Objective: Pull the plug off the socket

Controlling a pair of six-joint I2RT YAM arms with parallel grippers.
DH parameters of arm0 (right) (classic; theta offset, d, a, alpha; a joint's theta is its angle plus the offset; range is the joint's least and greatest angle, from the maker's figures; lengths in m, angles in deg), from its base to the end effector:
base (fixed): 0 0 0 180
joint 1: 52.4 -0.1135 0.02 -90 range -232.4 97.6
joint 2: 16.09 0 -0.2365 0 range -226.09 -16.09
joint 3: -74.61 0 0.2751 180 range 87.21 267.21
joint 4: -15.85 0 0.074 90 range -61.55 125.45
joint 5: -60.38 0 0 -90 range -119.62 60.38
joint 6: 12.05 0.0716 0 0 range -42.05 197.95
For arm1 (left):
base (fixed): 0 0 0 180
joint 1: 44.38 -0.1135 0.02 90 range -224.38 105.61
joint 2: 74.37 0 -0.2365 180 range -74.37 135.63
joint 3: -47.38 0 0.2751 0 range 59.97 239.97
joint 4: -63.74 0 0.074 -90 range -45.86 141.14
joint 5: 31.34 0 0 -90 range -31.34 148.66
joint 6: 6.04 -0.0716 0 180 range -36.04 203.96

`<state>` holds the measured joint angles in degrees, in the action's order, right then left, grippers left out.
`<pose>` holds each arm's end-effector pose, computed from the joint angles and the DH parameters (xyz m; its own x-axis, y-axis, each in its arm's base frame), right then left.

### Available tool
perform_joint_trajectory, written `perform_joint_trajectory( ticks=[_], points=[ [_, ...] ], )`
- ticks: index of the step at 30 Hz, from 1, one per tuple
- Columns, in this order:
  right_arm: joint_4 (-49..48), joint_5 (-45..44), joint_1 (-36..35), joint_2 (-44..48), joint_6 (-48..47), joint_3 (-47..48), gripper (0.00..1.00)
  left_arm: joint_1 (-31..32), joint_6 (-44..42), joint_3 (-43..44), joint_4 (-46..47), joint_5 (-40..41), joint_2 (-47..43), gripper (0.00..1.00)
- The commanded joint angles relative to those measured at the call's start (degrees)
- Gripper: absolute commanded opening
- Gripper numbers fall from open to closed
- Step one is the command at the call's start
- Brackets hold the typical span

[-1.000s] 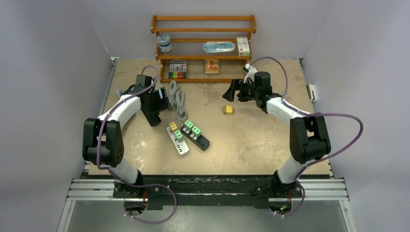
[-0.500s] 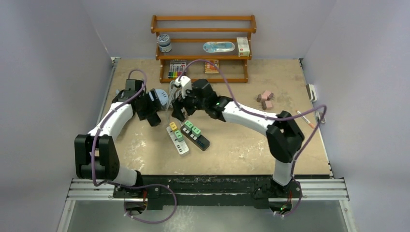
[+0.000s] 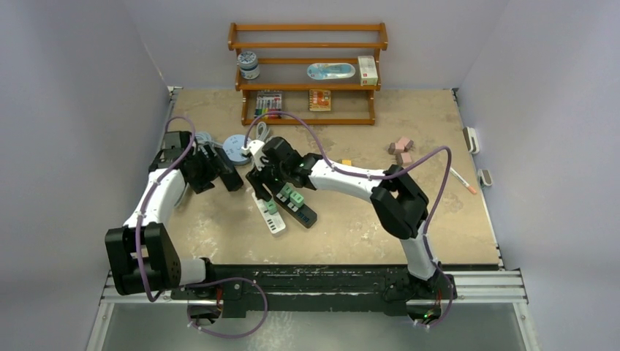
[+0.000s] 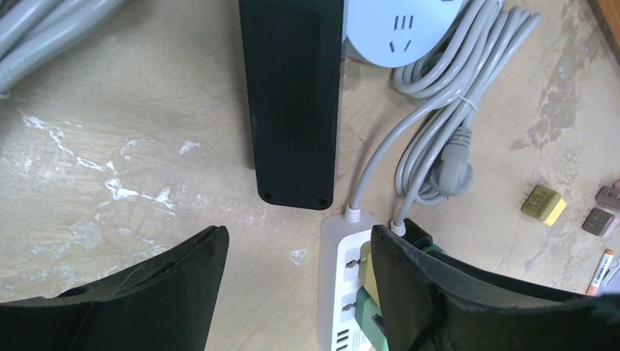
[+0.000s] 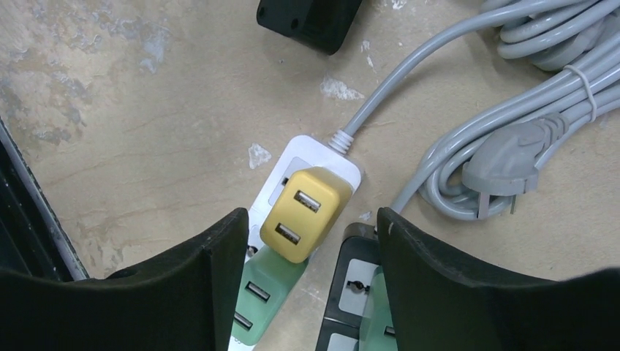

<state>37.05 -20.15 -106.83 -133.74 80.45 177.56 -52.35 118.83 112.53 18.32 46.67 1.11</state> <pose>0.2888 0.4241 0.1684 -0.3791 -0.4562 -0.8051 -0.8641 0.4857 0.1317 0.3115 0.0286 0.1741 -0.6603 -0.6571 -0.3636 -0.4843 0.7426 -0.4626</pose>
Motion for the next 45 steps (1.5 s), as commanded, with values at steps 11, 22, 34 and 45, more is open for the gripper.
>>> perform_joint_trajectory(
  ticks=[11,22,34,45],
  points=[
    [4.45,0.93,-0.4,-5.25,-0.38,7.93,0.57,-0.78,-0.68,-2.96,1.49,-1.54,-1.46,0.7],
    [7.36,5.35,-0.29,-6.62,1.04,10.61,0.0,-0.71,-0.65,-5.35,4.53,-7.51,-1.31,0.7],
    [-5.05,13.9,4.99,-1.46,12.4,13.31,0.0,0.08,3.25,-10.19,18.55,-21.32,-9.48,0.72],
    [-8.69,19.79,8.03,-2.87,19.42,17.47,0.0,7.44,4.21,-9.66,22.45,-19.18,-8.96,0.73]
  ],
)
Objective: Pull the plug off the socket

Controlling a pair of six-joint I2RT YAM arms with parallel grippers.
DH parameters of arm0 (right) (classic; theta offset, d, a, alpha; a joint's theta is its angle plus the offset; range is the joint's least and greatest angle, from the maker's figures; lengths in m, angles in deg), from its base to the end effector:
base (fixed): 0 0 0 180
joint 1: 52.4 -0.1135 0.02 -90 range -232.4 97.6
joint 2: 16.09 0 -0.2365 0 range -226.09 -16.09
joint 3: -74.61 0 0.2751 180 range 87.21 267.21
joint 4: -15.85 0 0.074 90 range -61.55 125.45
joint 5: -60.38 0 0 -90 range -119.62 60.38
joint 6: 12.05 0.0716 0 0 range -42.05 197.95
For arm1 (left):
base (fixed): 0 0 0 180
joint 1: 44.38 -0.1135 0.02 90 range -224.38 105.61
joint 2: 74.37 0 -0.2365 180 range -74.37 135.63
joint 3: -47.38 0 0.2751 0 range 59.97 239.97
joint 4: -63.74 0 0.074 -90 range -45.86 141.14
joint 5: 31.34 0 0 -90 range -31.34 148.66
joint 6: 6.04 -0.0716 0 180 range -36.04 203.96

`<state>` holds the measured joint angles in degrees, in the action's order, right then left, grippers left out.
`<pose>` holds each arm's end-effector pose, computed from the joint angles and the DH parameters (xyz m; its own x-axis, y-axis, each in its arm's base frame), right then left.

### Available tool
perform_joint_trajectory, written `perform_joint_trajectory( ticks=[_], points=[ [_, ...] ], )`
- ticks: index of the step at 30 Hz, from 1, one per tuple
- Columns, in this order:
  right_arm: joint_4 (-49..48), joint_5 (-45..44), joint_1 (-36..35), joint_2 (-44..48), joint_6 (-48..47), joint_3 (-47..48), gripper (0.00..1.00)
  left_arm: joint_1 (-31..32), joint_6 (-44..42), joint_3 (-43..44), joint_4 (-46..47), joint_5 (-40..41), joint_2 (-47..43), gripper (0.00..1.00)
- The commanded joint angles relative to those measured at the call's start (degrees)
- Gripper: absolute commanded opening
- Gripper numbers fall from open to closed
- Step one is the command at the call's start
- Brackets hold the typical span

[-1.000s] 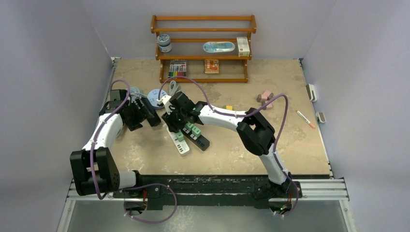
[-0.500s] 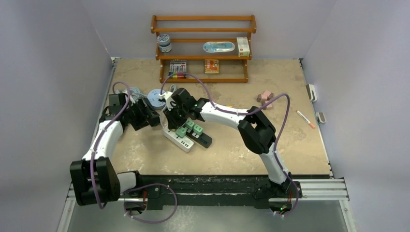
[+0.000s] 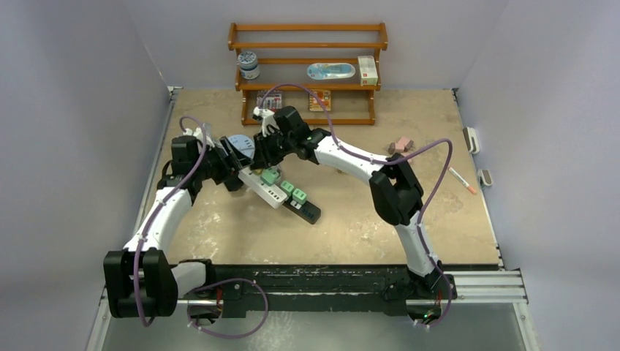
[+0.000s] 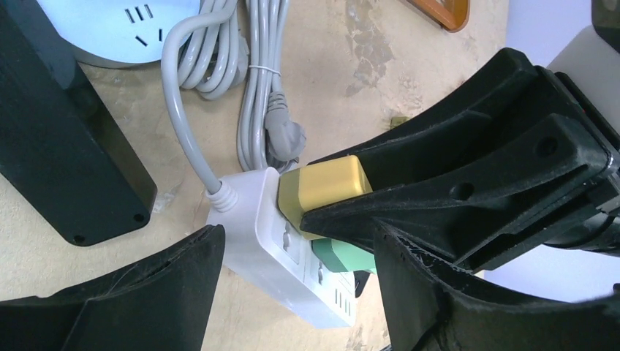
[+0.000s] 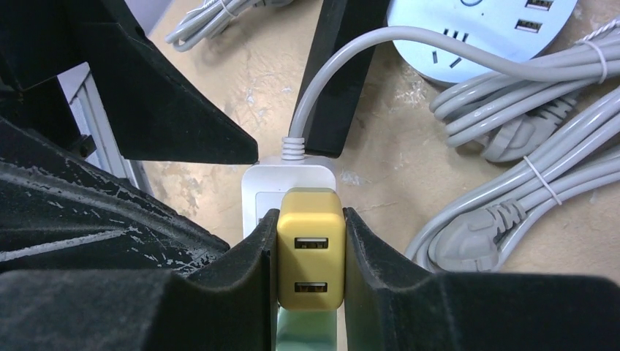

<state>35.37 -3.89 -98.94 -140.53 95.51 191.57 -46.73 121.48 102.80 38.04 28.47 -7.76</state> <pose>0.3557 0.4205 0.2099 -0.5753 -0.2119 -0.7900 -0.7829 0.4225 0.4567 0.3059 -0.0235 0.1956 -0.6989 -0.5556 -0.4505 -0.0747 0.6831 -0.7265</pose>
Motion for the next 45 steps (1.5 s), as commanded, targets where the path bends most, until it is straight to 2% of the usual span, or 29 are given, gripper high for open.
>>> perform_joint_trajectory(
  ticks=[1,5,10,12,14,19,25,30,33,37,41,45],
  points=[
    [-7.8,4.06,0.56,4.38,5.13,2.69,0.0,2.02,1.79,-0.3,3.03,-0.67,0.12,0.73],
    [-11.19,5.59,2.46,5.73,8.31,0.5,0.0,2.26,1.45,-0.26,1.87,1.27,0.36,0.73],
    [-11.77,2.78,3.94,6.52,9.19,-0.35,0.0,0.18,-3.81,5.06,-10.56,12.86,1.72,0.71],
    [-11.67,1.97,4.09,6.65,9.24,-0.38,0.0,-2.07,-4.22,6.35,-12.86,12.51,2.54,0.71],
    [-11.65,1.98,4.13,6.73,9.16,-0.31,0.0,-2.4,-3.41,6.61,-11.53,9.72,2.31,0.71],
    [-12.43,2.76,4.16,6.78,9.5,-0.47,0.0,-2.17,3.55,2.21,-0.14,-0.5,0.83,0.72],
    [-12.93,3.84,4.17,6.45,9.65,0.27,0.0,-0.73,6.03,-1.84,5.59,-2.7,1.84,0.72],
    [-13.87,3.04,4.6,7.97,9.61,-0.96,0.0,-0.27,6.25,-2.18,5.75,-1.3,2.1,0.72],
    [-16.37,3.27,7.28,11.38,10.74,-6.24,0.0,-0.29,4.36,-1.02,2.85,0.57,2.2,0.72],
    [-18.24,-0.88,13.19,20.45,10.15,-19.46,0.0,-0.88,0.91,0.86,-3.33,5.3,2.5,0.71],
    [-16.32,-4.72,18.93,28.89,7.52,-31.44,0.0,-1.6,0.78,1.06,-2.8,6.39,2.85,0.71],
    [-15.33,-4.34,22.91,33.5,8.11,-41.11,0.0,-1.61,1.14,1.8,-1.68,6.48,4.63,0.71]
  ],
)
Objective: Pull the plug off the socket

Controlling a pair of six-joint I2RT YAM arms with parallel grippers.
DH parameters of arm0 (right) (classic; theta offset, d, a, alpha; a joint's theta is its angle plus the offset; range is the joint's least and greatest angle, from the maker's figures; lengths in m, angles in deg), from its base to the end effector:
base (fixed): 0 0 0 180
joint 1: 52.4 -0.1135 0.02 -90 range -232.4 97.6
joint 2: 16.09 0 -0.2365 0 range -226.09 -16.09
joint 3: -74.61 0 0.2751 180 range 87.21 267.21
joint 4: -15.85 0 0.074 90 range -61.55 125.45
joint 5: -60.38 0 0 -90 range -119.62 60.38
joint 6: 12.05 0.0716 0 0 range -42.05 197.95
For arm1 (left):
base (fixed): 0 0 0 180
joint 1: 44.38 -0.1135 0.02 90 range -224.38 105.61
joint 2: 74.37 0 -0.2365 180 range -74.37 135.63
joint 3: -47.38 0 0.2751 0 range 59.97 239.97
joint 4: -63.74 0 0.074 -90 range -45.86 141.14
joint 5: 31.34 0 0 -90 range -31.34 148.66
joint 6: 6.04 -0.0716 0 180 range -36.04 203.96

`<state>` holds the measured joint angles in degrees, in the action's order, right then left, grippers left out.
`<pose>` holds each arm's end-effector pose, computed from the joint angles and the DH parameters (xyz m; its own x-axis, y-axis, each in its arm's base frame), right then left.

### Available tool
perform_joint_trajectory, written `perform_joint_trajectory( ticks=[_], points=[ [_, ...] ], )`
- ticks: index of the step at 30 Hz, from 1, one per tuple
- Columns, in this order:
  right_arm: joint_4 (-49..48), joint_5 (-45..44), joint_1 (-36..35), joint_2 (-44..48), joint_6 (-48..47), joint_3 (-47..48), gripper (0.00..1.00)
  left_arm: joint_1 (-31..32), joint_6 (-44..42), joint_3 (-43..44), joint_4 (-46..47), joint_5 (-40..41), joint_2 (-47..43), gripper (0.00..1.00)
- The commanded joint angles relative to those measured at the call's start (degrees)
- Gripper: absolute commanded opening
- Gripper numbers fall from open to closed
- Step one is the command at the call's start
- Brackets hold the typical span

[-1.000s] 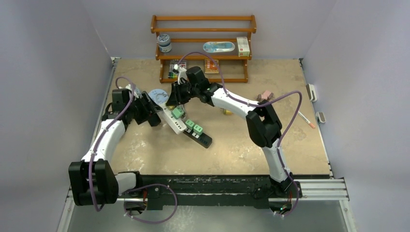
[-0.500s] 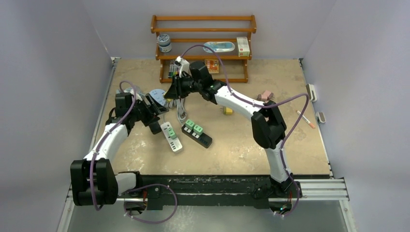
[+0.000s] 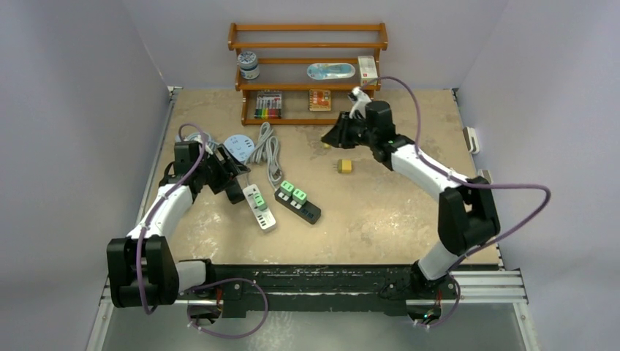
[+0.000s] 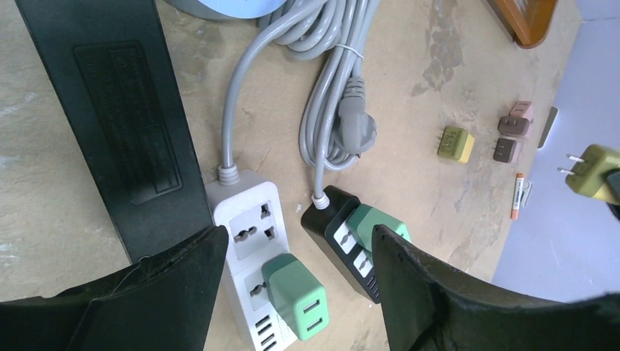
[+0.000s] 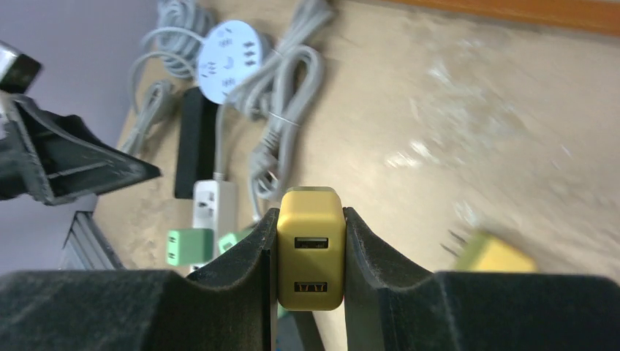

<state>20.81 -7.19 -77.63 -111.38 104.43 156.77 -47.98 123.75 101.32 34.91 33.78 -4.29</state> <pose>0.3891 0.2135 0.2430 -0.5734 0.1854 -0.7980 -0.5211 0.6691 0.5299 0.3033 -0.0111 0.1612 -0.6956 -0.6255 -0.3533 -0.2669 0.6817 -0.6812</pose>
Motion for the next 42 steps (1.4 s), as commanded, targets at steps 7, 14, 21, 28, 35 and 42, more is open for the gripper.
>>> perform_joint_trajectory(
  ticks=[7,14,21,28,35,42],
  points=[
    [-2.29,8.38,7.52,6.25,2.71,-17.57,0.0,-0.37,-1.89,3.6,0.66,3.11,1.61,0.71],
    [-3.81,17.35,12.97,4.44,4.82,-23.23,0.0,-0.44,-2.3,3.91,0.17,4.41,1.73,0.71],
    [-7.87,20.58,14.92,2.13,7.99,-25.74,0.0,-0.45,-2.55,3.85,-0.1,5.55,1.98,0.71],
    [-12.2,23.28,15.3,-3.42,11.97,-25.05,0.0,-0.47,-2.62,3.33,-0.64,6.05,1.23,0.71],
    [-15.33,23.55,15.3,-10.64,15.02,-20.92,0.0,-0.43,-2.53,3.32,-0.85,6.03,1.18,0.71],
    [-16.28,21.68,16.47,-15.79,19.62,-16.39,0.0,-0.45,-2.7,3.41,-1.03,6.31,1.38,0.71]
  ],
)
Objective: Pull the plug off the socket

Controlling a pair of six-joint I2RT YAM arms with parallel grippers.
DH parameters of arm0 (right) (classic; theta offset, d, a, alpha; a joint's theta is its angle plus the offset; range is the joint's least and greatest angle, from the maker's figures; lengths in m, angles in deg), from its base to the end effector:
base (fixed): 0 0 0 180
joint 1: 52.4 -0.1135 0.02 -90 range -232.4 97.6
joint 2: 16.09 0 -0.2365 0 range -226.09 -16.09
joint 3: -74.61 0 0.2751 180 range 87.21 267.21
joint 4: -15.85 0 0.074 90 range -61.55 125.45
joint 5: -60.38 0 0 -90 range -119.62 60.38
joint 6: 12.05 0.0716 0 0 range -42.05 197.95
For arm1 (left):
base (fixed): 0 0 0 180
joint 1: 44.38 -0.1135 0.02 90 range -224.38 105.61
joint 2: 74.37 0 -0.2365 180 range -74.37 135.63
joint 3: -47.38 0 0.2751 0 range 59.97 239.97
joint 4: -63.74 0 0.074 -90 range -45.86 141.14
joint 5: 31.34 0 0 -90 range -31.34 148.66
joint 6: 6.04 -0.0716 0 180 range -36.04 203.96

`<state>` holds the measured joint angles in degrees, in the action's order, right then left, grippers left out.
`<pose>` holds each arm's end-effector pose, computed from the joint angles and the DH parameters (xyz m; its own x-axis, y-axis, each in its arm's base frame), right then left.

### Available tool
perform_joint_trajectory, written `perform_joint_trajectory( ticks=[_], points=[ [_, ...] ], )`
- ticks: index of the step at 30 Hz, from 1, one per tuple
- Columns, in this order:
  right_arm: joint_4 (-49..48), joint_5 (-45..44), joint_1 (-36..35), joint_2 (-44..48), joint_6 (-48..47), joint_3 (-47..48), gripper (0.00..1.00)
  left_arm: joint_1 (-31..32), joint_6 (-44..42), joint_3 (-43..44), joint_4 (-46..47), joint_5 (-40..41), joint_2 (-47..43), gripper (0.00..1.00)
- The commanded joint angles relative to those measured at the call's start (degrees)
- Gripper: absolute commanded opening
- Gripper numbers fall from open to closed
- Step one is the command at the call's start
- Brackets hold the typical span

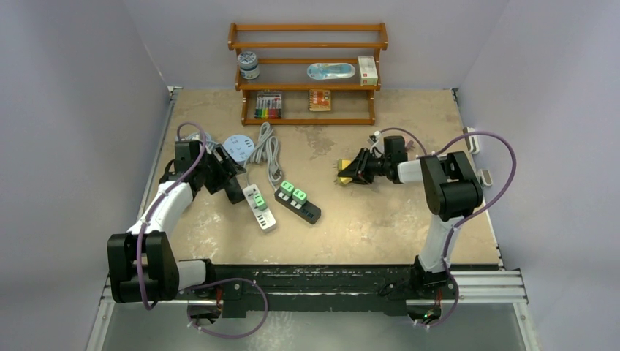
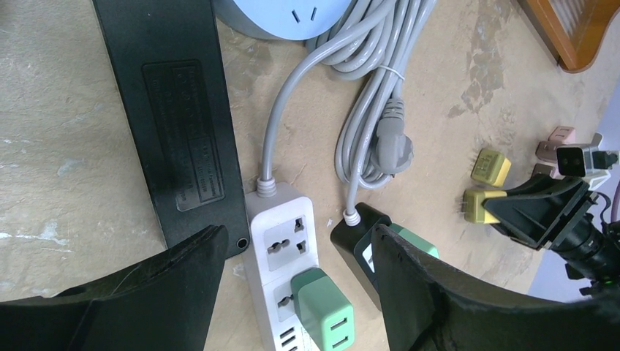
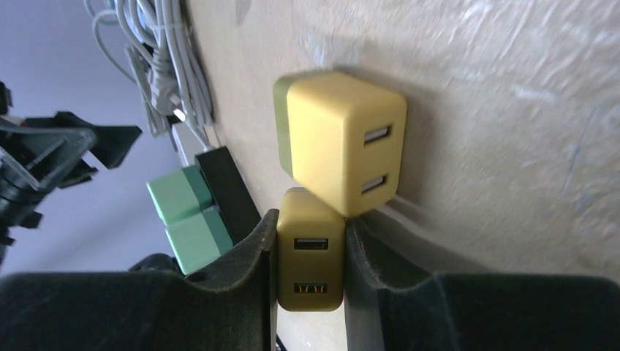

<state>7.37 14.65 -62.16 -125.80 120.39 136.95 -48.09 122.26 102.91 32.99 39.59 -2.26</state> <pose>0.3696 0.1143 0.0551 -0.8999 0.3355 -0.2787 -0.0672 0.5246 0.8487 0.3079 -0.0035 0.1559 -0.6749 -0.6308 -0.3830 -0.3293 0.7219 -0.6086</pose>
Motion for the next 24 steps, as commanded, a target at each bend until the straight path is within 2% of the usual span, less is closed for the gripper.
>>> perform_joint_trajectory(
  ticks=[1,10,11,14,16,18,20,24],
  points=[
    [-2.83,-0.35,1.16,-1.8,3.97,3.97,0.0,-0.34,-1.21,1.92,0.91,0.59,-0.66,0.71],
    [-0.27,-5.62,1.89,-2.79,3.98,9.42,0.0,-0.34,-1.13,2.29,1.3,0.52,0.31,0.71],
    [0.37,-5.83,1.93,-2.94,3.54,10.27,0.02,-0.34,-1.22,2.52,1.16,0.6,0.28,0.71],
    [2.81,-6.79,1.94,-2.88,1.93,12.04,0.18,-0.34,-1.68,3.0,0.56,0.94,0.23,0.71],
    [4.97,-8.64,1.94,-2.38,0.65,12.51,0.38,-0.34,-1.9,3.15,0.23,1.3,-0.02,0.71],
    [7.15,-10.97,1.94,-1.59,-0.45,12.63,0.54,-0.34,-1.92,3.09,0.13,1.24,-0.05,0.72],
    [9.28,-13.45,1.93,-0.39,-1.56,12.58,0.63,-0.34,-1.61,3.1,0.41,0.72,0.01,0.72],
    [13.45,-21.29,1.81,3.69,-4.18,12.52,0.73,-0.34,-1.48,3.36,0.66,0.39,0.16,0.72]
  ],
)
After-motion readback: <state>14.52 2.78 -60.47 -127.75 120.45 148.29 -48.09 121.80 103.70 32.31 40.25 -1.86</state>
